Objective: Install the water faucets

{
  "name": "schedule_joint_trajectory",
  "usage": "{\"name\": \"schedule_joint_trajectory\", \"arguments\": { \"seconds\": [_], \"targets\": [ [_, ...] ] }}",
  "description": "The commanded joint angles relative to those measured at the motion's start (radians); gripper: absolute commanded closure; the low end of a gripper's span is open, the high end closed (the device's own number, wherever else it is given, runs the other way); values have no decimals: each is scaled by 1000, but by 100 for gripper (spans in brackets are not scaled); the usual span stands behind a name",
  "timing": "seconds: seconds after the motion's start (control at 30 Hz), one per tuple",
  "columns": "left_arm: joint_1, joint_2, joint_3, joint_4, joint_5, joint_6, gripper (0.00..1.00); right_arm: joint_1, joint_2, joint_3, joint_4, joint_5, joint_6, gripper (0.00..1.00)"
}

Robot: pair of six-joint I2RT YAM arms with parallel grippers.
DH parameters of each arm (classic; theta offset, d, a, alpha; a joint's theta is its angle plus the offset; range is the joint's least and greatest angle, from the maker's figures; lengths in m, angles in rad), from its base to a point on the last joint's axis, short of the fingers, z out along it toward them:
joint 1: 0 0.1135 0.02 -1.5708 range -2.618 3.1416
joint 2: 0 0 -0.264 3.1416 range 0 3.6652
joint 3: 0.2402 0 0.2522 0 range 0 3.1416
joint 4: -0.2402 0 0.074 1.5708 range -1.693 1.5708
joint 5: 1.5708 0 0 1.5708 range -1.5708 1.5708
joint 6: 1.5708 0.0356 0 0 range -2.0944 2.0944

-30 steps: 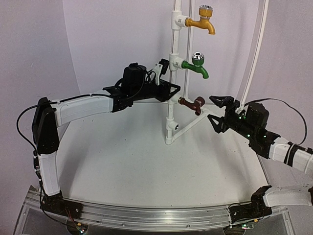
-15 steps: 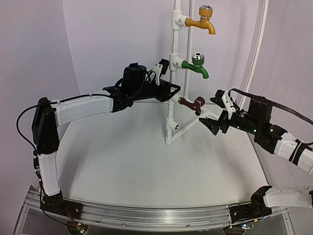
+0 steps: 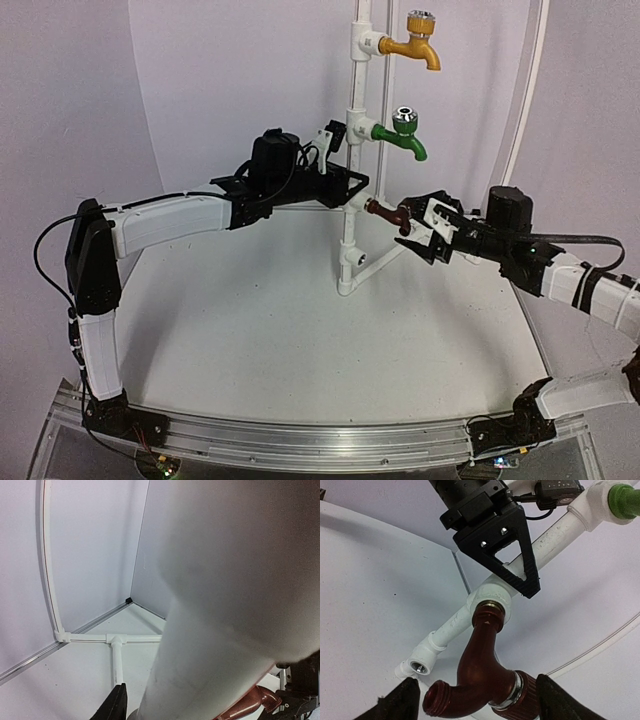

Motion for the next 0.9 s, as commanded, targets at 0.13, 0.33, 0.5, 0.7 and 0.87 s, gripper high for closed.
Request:
{"name": "schedule_joint_trajectory", "arguments": {
  "seconds": [0.13, 0.33, 0.5, 0.7, 0.87],
  "targets": [
    [4, -12, -5, -297, 10, 1, 100, 39, 57, 49, 125, 129, 196, 49],
    [4, -11, -3, -300, 13, 5, 100, 41, 57, 36, 115, 144, 713, 82],
    [4, -5, 3, -302, 20, 6, 100, 39, 45, -21, 131, 241, 1456, 100],
    [3, 1, 8, -304, 24, 10, 100, 30, 56, -144, 385, 56, 2460, 100],
    [3, -3, -5, -304, 19, 11, 100, 30, 41, -180, 634, 80, 2573, 61]
  ]
}}
